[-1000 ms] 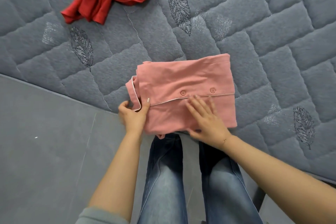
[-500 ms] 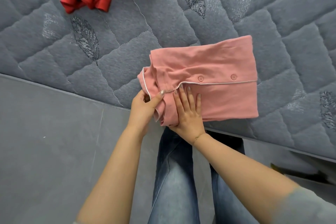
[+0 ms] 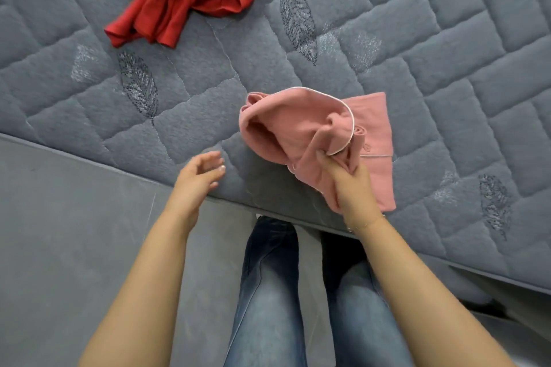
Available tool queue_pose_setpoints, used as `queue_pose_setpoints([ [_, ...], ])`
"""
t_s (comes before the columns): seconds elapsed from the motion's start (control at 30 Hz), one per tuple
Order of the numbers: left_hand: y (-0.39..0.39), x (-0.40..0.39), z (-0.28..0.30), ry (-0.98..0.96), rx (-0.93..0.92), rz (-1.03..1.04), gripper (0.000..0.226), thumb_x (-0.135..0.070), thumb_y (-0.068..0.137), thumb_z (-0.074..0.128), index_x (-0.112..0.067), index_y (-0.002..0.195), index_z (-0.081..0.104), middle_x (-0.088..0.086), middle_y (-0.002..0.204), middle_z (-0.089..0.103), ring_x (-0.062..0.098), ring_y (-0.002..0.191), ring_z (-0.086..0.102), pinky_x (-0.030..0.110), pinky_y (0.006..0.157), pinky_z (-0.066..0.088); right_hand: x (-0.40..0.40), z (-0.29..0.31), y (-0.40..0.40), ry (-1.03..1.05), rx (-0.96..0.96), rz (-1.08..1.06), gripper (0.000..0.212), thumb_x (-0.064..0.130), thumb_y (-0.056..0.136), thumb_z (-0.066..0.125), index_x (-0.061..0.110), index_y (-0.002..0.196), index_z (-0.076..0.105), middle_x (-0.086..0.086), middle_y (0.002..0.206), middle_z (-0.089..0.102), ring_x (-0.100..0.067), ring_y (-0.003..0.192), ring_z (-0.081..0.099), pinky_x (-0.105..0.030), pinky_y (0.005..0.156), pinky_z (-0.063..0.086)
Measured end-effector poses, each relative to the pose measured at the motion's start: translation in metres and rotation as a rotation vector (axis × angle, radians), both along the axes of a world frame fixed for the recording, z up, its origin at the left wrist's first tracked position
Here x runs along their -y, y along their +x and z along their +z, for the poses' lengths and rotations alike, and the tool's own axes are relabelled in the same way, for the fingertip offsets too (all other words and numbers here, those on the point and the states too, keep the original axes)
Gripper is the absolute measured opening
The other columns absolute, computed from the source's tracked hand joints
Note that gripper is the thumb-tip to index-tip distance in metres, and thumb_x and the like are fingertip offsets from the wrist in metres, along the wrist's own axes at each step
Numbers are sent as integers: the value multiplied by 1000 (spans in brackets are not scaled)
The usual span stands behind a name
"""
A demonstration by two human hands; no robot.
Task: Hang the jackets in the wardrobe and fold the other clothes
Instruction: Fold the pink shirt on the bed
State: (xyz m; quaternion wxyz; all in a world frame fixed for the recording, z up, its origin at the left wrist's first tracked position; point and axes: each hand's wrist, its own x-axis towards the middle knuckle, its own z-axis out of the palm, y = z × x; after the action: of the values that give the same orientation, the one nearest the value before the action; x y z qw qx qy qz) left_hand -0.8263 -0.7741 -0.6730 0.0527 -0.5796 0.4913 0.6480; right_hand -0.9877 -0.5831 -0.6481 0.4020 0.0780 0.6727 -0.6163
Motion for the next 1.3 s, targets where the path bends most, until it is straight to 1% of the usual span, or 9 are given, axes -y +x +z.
queue_pose_setpoints([
  [0.23,-109,-34,24,46,-256,-356,106,-33,67,85,-40,150,18,-18,154,26,-3,137,28,16,95,37,-59,48,-101,-185,410,-62,44,24,86,64,14,128,56,-16,126,64,-27,120,60,-40,97,52],
  [0.33,-181,-42,48,36,-382,-581,82,-18,75,78,-35,143,36,-15,143,47,-2,129,46,22,101,47,-100,64,-150,-319,536,-62,43,23,90,57,10,130,60,-19,129,61,-30,123,58,-44,98,50],
  [0.4,-228,-55,66,85,-470,-592,53,-10,74,71,-26,124,58,-9,121,67,5,113,61,26,91,54,-127,71,-185,-378,540,-6,36,24,92,54,12,124,67,-17,132,60,-30,127,54,-45,100,48],
  [0.53,-308,-93,85,273,-612,-539,34,-14,71,78,-22,104,75,1,104,74,15,96,70,28,78,56,-169,70,-262,-422,589,3,38,21,92,56,9,127,64,-17,134,59,-30,127,54,-46,100,48],
  [0.63,-352,-123,58,182,-423,-375,37,-32,77,79,-13,108,70,10,104,73,23,91,70,30,73,58,-183,45,-325,-253,505,-37,38,26,89,56,10,123,67,-13,122,67,-26,114,64,-39,88,55],
  [0.73,-373,-154,1,-66,-124,-212,23,-26,89,69,-6,99,63,9,85,65,20,69,57,17,51,47,-199,1,-371,24,407,-28,32,37,92,54,20,117,64,-1,103,71,-19,93,67,-33,79,53],
  [0.9,-393,-158,-49,-115,8,-261,56,-41,84,71,1,119,60,16,109,68,26,92,64,41,82,53,-217,-64,-389,187,290,3,15,35,92,60,23,99,63,2,88,70,-12,77,66,-25,68,54],
  [1.07,-425,-152,-44,80,-19,-209,51,-52,79,68,-17,116,68,3,108,73,20,103,68,35,89,53,-197,-83,-376,12,232,-105,18,26,89,68,16,104,67,2,89,75,-8,78,71,-21,62,55],
  [1.3,-389,-153,21,50,-341,-47,32,-34,80,75,-19,109,72,2,106,74,14,97,71,25,70,57,-181,-20,-361,-131,166,-140,23,18,87,70,6,107,69,-4,94,75,-14,86,71,-28,72,57],
])
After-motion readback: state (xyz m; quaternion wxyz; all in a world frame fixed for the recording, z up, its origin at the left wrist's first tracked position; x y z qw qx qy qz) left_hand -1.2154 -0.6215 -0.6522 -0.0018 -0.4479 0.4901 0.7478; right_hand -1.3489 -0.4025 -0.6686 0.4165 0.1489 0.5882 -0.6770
